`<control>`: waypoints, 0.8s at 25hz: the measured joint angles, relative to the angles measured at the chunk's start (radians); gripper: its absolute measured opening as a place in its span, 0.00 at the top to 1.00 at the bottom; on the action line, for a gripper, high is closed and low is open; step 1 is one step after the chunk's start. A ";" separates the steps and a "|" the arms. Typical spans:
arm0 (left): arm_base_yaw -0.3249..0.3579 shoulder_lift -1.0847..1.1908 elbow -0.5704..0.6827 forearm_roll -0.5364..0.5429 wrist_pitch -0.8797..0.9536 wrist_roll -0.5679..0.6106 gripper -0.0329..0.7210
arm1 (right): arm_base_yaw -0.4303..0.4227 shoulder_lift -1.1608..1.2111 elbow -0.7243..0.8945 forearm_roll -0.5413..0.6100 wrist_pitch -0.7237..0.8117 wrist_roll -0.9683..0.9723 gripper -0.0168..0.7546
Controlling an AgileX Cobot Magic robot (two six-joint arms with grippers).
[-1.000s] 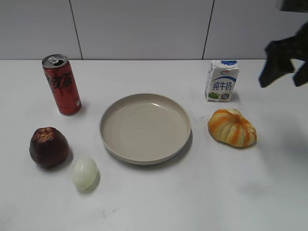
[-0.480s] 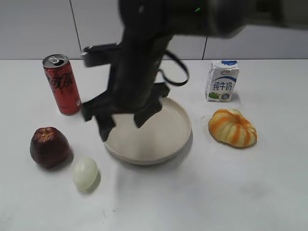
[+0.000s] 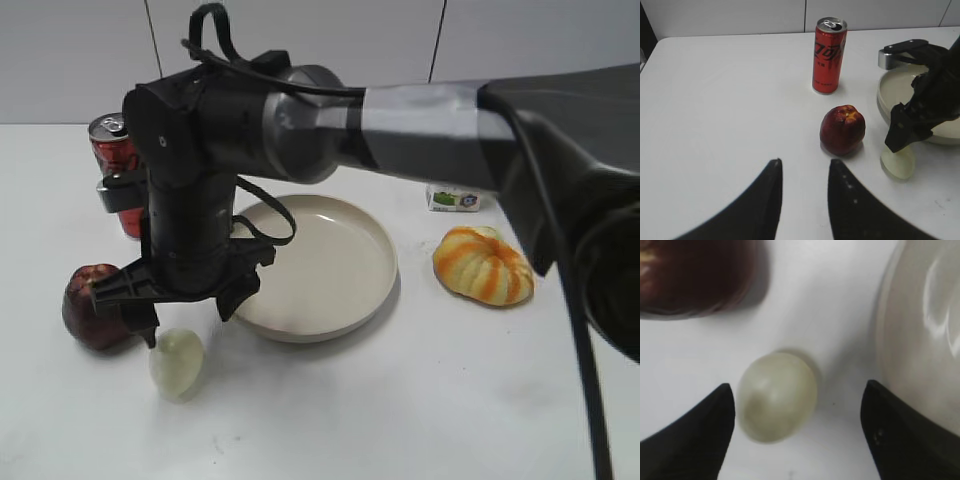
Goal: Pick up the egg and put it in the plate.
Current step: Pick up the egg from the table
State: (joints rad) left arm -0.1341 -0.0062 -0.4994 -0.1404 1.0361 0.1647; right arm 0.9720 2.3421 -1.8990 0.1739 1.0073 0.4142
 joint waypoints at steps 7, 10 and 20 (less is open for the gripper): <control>0.000 0.000 0.000 0.000 0.000 0.000 0.65 | 0.008 0.065 -0.073 0.005 0.045 0.005 0.21; 0.000 0.000 0.000 0.000 0.000 0.000 0.65 | 0.013 0.070 -0.076 0.017 0.049 0.005 0.22; 0.000 0.000 0.000 0.000 0.000 0.000 0.65 | 0.013 0.116 -0.079 0.063 0.076 0.005 0.30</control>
State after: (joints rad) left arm -0.1341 -0.0062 -0.4994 -0.1404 1.0361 0.1647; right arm 0.9853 2.4579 -1.9781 0.2367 1.0835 0.4192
